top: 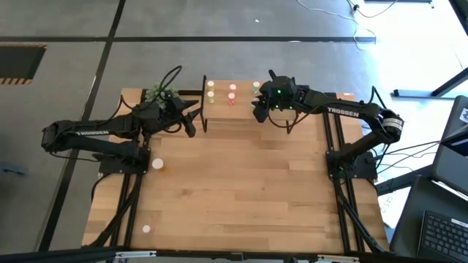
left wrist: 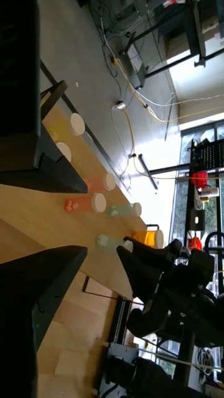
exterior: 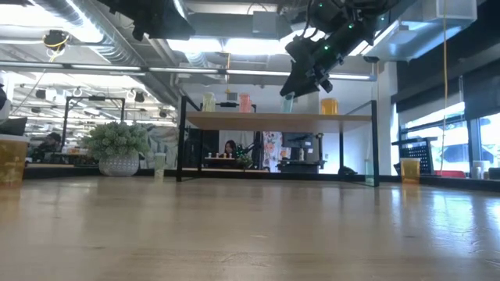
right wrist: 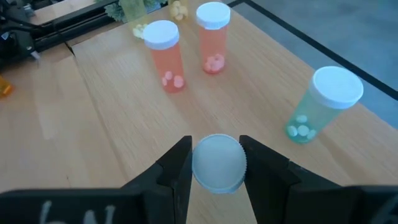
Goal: Pick and place medicine bottles onto shelf by color
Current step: Put the bottom blue pill bottle on the shelf aligned with the other blue pill bottle
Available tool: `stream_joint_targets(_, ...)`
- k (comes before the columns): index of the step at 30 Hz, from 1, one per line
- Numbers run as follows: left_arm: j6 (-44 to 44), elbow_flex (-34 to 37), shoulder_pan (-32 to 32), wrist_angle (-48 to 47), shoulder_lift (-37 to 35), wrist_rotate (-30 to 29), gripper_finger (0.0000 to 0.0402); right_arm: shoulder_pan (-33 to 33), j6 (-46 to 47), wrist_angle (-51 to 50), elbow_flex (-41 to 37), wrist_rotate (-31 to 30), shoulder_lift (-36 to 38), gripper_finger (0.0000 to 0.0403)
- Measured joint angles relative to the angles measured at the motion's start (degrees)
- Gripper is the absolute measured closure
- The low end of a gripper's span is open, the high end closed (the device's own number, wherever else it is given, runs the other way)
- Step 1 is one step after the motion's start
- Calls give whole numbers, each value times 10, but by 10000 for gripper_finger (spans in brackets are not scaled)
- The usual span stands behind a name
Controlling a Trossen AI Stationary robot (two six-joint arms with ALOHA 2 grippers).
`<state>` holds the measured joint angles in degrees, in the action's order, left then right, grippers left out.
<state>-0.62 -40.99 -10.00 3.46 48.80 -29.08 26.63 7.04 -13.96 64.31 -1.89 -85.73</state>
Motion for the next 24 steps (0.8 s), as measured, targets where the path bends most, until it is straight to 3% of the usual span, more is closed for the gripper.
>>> stream_joint_targets(24,0,0,0,0,0,0,260,0,17,0,0,-31,0,276)
